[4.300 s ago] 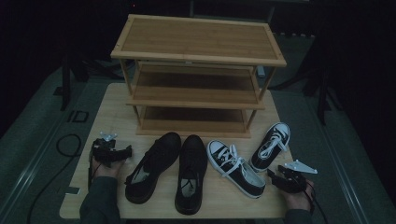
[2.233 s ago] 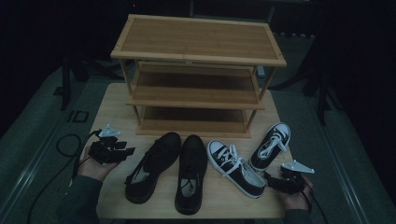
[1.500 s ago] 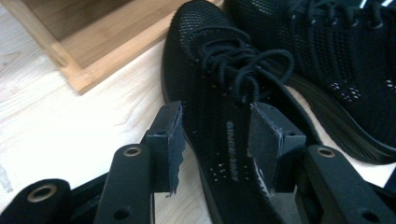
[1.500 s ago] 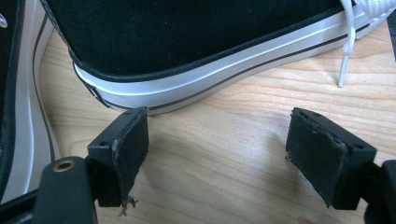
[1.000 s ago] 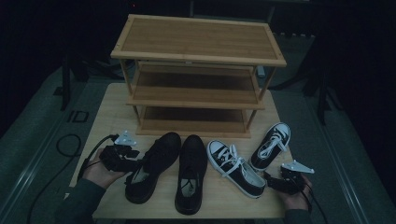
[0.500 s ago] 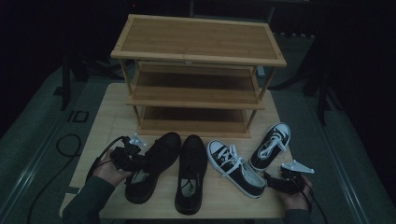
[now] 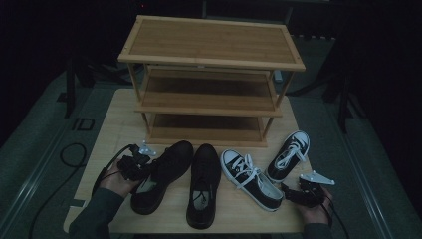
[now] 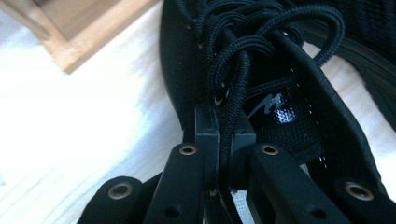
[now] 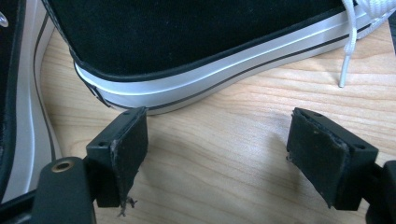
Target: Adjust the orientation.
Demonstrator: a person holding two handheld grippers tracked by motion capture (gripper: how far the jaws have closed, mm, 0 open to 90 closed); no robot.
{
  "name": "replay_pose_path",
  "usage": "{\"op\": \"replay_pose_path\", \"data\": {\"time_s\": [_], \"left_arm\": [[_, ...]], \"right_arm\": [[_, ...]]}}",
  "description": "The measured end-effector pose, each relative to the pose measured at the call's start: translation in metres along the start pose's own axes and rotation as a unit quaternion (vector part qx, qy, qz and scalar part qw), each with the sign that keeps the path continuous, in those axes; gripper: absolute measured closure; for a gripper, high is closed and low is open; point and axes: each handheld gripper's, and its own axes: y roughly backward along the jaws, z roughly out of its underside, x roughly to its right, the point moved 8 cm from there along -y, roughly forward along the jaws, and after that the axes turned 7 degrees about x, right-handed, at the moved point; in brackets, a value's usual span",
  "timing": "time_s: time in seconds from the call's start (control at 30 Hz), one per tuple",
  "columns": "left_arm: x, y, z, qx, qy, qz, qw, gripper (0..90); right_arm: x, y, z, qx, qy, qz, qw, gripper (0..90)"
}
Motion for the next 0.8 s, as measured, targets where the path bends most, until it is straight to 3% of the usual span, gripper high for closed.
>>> {"op": "replay_pose_path", "data": {"time_s": [0.2,0.37,0.8], "left_arm": [[-0.012,-0.001,-0.002,0.02,0.002,-0.008,0.9998,87.1],[-0.024,-0.004,-0.005,0.038,0.01,0.009,0.9992,87.1],[-0.048,-0.007,-0.01,0.045,0.006,-0.004,0.999,87.0]], "right_arm": [[0.0,0.0,0.0,0.0,0.0,0.0,1.0,20.4],[0.0,0.0,0.0,0.0,0.0,0.0,1.0,20.4],[0.0,0.0,0.0,0.0,0.0,0.0,1.0,20.4]]}}
